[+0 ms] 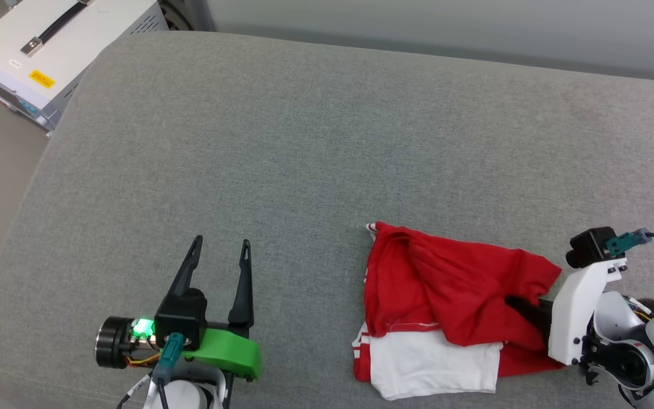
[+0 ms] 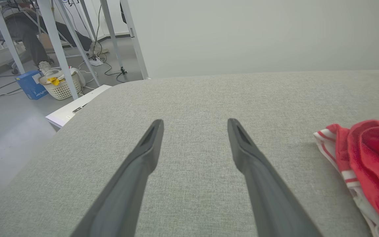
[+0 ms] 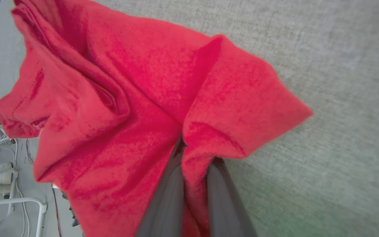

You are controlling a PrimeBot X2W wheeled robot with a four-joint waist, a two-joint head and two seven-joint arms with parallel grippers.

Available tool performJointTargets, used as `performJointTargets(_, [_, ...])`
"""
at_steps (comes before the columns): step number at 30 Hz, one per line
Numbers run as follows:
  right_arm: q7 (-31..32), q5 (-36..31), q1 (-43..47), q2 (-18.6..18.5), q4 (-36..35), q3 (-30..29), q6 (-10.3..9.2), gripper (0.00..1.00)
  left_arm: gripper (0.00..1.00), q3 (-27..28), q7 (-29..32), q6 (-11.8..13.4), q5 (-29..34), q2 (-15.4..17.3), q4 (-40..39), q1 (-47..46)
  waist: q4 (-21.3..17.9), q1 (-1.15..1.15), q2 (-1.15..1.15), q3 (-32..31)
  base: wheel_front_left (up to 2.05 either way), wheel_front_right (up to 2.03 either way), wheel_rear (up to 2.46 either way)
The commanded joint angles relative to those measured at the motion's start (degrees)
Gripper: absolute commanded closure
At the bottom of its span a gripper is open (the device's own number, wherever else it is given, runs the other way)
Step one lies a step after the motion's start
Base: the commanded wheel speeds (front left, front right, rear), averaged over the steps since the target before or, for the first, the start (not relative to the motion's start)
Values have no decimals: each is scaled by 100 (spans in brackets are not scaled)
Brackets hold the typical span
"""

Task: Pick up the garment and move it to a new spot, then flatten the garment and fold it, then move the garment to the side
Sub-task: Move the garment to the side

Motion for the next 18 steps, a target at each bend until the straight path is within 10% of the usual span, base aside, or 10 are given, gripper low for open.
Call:
performJointTargets(1, [-114,-66,-147,-43,-81,133,-4,100,0,42,-34,38,6,-3,-18,23,-135,0,37,-86,0,0,0])
performJointTargets(18, [-529,-976,-1392,-1466,-1298,826,-4,100,0,338,-34,103,68,192,-427,125,-2155,0,37,145,0,0,0])
